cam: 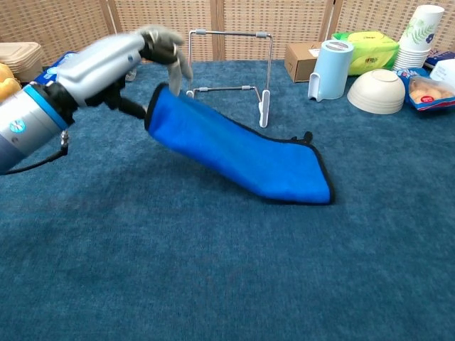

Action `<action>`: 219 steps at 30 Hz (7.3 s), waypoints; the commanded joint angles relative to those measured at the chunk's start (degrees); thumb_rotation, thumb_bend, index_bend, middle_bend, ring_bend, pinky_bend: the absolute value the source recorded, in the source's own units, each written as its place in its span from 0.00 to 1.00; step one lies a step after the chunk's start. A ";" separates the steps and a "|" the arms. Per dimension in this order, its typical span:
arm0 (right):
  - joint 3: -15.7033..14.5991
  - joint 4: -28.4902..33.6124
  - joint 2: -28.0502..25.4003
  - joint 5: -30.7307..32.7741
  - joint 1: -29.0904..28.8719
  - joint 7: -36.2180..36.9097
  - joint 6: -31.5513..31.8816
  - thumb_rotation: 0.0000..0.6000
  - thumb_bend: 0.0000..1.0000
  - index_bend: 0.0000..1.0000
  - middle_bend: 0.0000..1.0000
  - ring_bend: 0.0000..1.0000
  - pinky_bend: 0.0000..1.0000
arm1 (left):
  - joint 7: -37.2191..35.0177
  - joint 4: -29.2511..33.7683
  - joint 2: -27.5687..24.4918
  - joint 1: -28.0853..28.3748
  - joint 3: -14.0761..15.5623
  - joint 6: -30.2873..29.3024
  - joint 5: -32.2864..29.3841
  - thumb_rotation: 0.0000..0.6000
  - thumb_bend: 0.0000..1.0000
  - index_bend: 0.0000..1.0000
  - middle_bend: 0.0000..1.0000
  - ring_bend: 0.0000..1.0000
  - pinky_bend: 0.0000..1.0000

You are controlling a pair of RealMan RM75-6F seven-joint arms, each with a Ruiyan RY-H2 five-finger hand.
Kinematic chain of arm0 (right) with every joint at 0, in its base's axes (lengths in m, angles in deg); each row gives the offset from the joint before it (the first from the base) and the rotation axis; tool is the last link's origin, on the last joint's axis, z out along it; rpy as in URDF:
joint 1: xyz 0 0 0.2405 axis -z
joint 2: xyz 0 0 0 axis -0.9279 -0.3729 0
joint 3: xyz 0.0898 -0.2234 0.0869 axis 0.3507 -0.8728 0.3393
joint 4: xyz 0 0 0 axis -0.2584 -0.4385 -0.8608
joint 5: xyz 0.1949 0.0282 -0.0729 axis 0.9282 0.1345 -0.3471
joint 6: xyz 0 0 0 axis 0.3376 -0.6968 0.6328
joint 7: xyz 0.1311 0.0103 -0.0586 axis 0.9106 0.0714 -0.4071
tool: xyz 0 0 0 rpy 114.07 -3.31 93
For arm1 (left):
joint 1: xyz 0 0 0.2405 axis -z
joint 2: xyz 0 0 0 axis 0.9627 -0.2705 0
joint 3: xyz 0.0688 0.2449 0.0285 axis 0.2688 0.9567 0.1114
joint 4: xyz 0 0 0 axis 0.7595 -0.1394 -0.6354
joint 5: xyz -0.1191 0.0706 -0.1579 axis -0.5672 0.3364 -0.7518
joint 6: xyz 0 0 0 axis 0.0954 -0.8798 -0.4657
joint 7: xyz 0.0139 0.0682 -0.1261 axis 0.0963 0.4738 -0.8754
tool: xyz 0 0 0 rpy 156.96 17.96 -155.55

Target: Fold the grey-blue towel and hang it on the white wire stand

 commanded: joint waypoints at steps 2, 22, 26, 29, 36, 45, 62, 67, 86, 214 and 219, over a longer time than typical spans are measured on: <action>0.06 -1.77 0.48 -0.03 0.17 1.61 -0.13 1.00 0.31 0.10 0.05 0.00 0.02 | 9.46 19.94 -11.73 1.41 -6.61 -0.01 -3.46 1.00 0.52 0.77 0.38 0.14 0.00; -0.47 -10.22 2.99 -1.98 0.12 10.82 -2.02 1.00 0.31 0.10 0.05 0.00 0.01 | 34.90 51.91 -27.29 5.30 -22.77 11.38 -26.51 1.00 0.54 0.78 0.37 0.13 0.00; -0.47 -10.92 3.00 -2.02 0.42 12.26 -1.95 1.00 0.31 0.10 0.05 0.00 0.01 | 37.25 52.63 -27.35 6.45 -24.16 12.90 -31.07 1.00 0.54 0.78 0.37 0.13 0.00; -0.51 -11.41 3.03 -1.93 0.62 13.06 -2.01 1.00 0.31 0.10 0.05 0.00 0.01 | 38.26 52.30 -26.83 7.37 -24.72 13.82 -33.55 1.00 0.54 0.78 0.37 0.13 0.00; -0.61 -12.38 2.67 -1.19 1.59 14.66 -1.83 1.00 0.31 0.10 0.05 0.00 0.01 | 41.27 44.93 -21.52 12.88 -26.49 16.45 -39.52 1.00 0.54 0.78 0.37 0.13 0.00; -0.98 -12.24 2.00 -1.23 2.54 15.46 -1.64 1.00 0.31 0.10 0.05 0.00 0.00 | 41.86 33.80 -15.23 18.85 -28.96 19.13 -45.53 1.00 0.54 0.78 0.36 0.13 0.00; -1.08 -11.23 0.83 -0.73 4.08 15.34 -0.80 1.00 0.31 0.08 0.05 0.00 0.00 | 42.03 21.02 -9.43 24.43 -30.26 22.01 -49.95 1.00 0.54 0.78 0.36 0.12 0.00; -1.22 -10.75 0.71 -0.68 4.28 14.71 -0.96 1.00 0.30 0.08 0.05 0.00 0.00 | 42.69 13.82 -7.28 26.92 -30.60 23.72 -51.23 1.00 0.54 0.77 0.36 0.12 0.00; -0.99 -7.92 -0.64 0.14 5.15 11.76 -0.35 1.00 0.31 0.07 0.05 0.00 0.00 | 34.05 -17.32 5.28 34.83 -27.84 34.03 -45.95 1.00 0.54 0.76 0.35 0.12 0.00; -1.77 -7.05 1.32 -0.92 -0.90 -4.99 -4.58 1.00 0.31 0.01 0.00 0.00 0.00 | 32.70 57.96 -41.83 -49.30 9.21 -19.38 -7.36 1.00 0.35 0.26 0.12 0.00 0.00; -2.19 -7.57 1.33 -1.15 -0.43 -3.75 -4.37 1.00 0.31 0.01 0.00 0.00 0.00 | 33.02 58.94 -42.32 -49.54 8.39 -18.78 -7.14 1.00 0.35 0.26 0.12 0.00 0.00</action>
